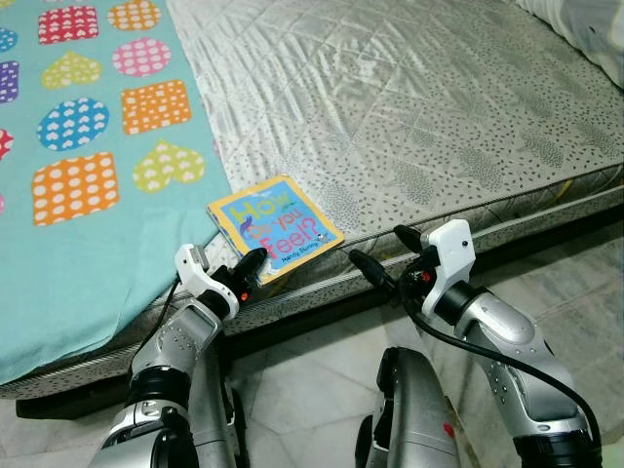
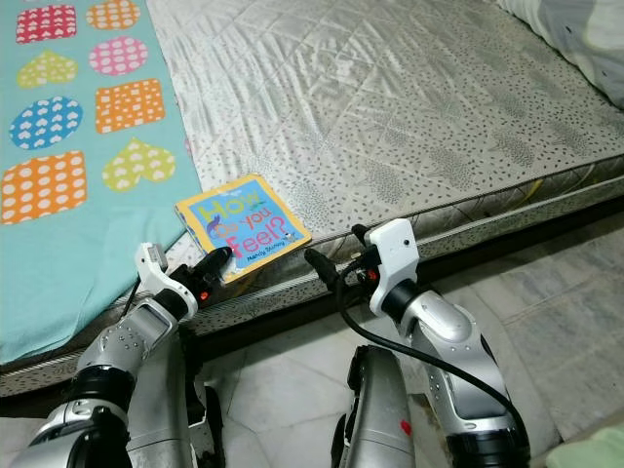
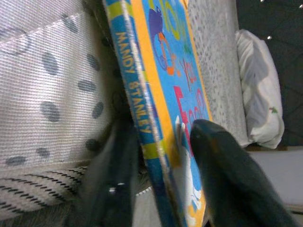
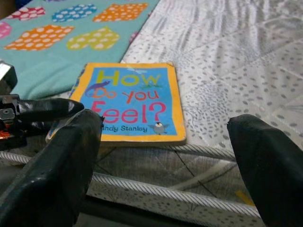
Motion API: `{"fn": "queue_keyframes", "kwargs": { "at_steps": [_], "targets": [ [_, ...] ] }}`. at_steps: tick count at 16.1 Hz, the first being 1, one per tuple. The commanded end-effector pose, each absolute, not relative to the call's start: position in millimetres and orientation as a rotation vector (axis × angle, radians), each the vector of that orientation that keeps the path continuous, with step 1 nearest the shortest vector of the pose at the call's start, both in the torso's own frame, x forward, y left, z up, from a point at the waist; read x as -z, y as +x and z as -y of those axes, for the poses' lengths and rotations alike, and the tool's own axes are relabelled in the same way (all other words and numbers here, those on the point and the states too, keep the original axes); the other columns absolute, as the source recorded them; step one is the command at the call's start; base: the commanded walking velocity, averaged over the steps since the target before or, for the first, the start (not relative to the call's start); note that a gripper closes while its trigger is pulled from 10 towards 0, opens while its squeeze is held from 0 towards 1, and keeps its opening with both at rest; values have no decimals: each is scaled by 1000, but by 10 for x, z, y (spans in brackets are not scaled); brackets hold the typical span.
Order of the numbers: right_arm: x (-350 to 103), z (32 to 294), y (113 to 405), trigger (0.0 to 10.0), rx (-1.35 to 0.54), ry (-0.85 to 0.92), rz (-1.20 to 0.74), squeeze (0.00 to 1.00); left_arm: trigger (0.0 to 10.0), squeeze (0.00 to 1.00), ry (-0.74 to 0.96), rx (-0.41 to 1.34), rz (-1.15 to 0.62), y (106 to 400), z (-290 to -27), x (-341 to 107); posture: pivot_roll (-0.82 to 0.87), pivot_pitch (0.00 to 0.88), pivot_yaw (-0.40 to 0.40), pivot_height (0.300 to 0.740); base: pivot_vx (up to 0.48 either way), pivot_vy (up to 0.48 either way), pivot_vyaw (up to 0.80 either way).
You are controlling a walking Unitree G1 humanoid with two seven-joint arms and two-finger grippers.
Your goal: Clean up the room
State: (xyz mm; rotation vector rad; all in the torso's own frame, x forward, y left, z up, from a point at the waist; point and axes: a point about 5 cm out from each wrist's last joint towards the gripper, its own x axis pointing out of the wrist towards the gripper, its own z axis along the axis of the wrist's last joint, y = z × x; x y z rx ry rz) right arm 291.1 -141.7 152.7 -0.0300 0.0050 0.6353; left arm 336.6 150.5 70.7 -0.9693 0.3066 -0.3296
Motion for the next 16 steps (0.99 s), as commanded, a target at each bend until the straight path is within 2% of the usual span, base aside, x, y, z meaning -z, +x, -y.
{"fn": "queue_keyframes", "kwargs": {
  "at_steps": [1,7,11,13,14,16],
  "targets": [
    [-1526,1395,2888,10000,-649,-33,5,0,0,0,-992,325,-315,3347,-1507,-663,-86,237,-36,533,0,0,0],
    [-1467,1349,2876,10000,-642,-39,5,0,0,0,-1000,309,-324,3343,-1521,-613,-69,200,-36,533,0,0,0],
    [-1474,1296,2904,10000,-635,-28,19,0,0,0,-878,276,-270,3372,-1554,-666,-64,191,-33,533,0,0,0],
    [-1477,1231,2930,10000,-608,17,17,0,0,0,-640,212,-164,3394,-1629,-844,-62,174,-27,533,0,0,0],
    [-1482,1231,2947,10000,-585,38,16,0,0,0,-583,194,-140,3385,-1646,-894,-62,174,-27,533,0,0,0],
    [-1442,1310,3051,10000,-416,75,-10,0,0,0,-430,145,-81,3288,-1701,-984,-50,173,-20,533,0,0,0]
  ]
}}
